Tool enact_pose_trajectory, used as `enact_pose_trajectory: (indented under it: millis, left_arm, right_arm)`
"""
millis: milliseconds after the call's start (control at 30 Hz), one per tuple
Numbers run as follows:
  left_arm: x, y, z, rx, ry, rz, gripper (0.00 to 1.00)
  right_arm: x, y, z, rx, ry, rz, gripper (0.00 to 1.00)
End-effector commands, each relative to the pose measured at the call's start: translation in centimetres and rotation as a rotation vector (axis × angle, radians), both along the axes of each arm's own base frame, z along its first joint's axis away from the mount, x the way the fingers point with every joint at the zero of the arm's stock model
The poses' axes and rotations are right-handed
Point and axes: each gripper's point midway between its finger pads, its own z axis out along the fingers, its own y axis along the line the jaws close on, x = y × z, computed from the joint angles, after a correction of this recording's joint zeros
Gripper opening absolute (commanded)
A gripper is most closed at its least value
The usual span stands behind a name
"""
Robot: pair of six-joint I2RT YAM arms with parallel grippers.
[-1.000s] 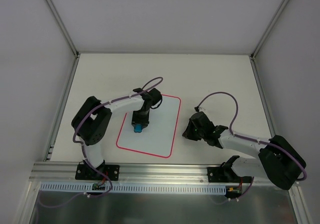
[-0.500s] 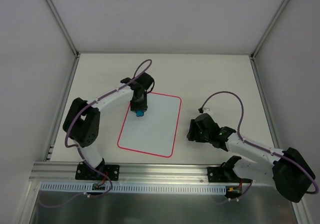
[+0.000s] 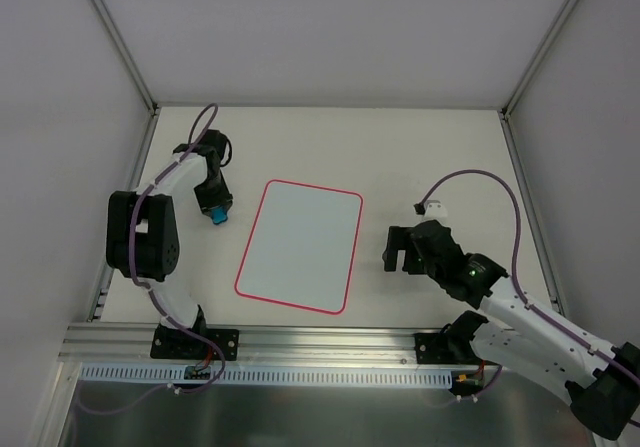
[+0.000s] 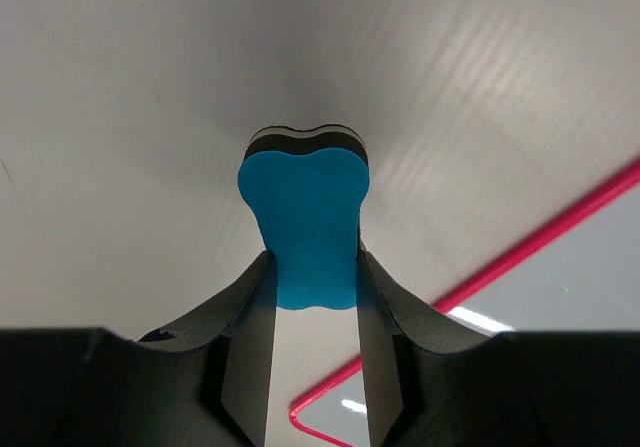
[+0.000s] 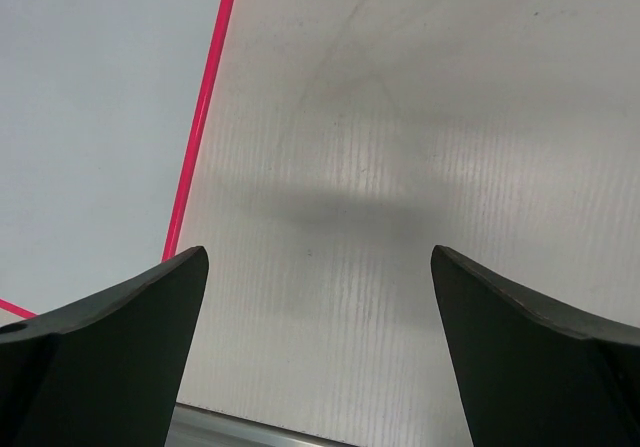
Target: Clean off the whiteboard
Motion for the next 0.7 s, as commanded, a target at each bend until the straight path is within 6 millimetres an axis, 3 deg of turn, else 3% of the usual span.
enact_pose_trajectory:
  millis: [0, 100, 200, 233, 367, 467, 500, 533, 567, 633, 667]
  left_arm:
    - [1.7, 1.8, -0.2, 0.009, 0.007, 0.002, 0.11]
    - [2.8, 2.7, -1.0, 0.007, 0.024, 0.015, 0.21]
    - [3.6, 2.8, -1.2, -0.002, 0.023, 0.019, 0.43]
    - [3.7, 2.8, -1.1, -0.005, 0.019, 0.016, 0.63]
    - [3.8, 2.6, 0.7, -0.022, -0.03, 0.019, 0.95]
    - [3.4, 2.3, 2.6, -0.037, -0.08, 0.014, 0.99]
    - [3.0, 2.2, 4.5, -0.045, -0.133, 0.011, 0.99]
    - [2.8, 2.0, 5.6, -0.06, -0.165, -0.002, 0.99]
    - [2.4, 1.7, 8.3, -0.075, -0.242, -0.02, 0.99]
    - [1.2, 1.4, 10.7, -0.098, -0.303, -0.041, 0.99]
    - [0.3, 0.8, 13.7, -0.129, -0.399, -0.066, 0.99]
  right_arm:
    - [0.8, -1.6, 2.8, -0.057, -0.078, -0.022, 0.99]
    - [0.8, -2.0, 3.6, -0.059, -0.101, -0.03, 0.99]
    - [0.8, -2.2, 4.5, -0.048, -0.117, -0.041, 0.99]
    - [0.8, -2.3, 4.6, -0.054, -0.119, -0.044, 0.99]
    - [1.0, -2.8, 6.2, -0.068, -0.149, -0.044, 0.99]
    - [1.2, -3.1, 8.6, -0.08, -0.189, -0.035, 0.99]
    - [1.3, -3.3, 9.2, -0.091, -0.195, -0.032, 0.99]
    - [1.7, -3.5, 11.3, -0.092, -0.24, -0.035, 0.99]
    - [1.9, -3.7, 12.3, -0.098, -0.259, -0.036, 0.99]
    - [2.2, -4.3, 14.4, -0.123, -0.301, -0.046, 0.99]
    - [2.5, -4.6, 16.7, -0.127, -0.348, -0.043, 0.99]
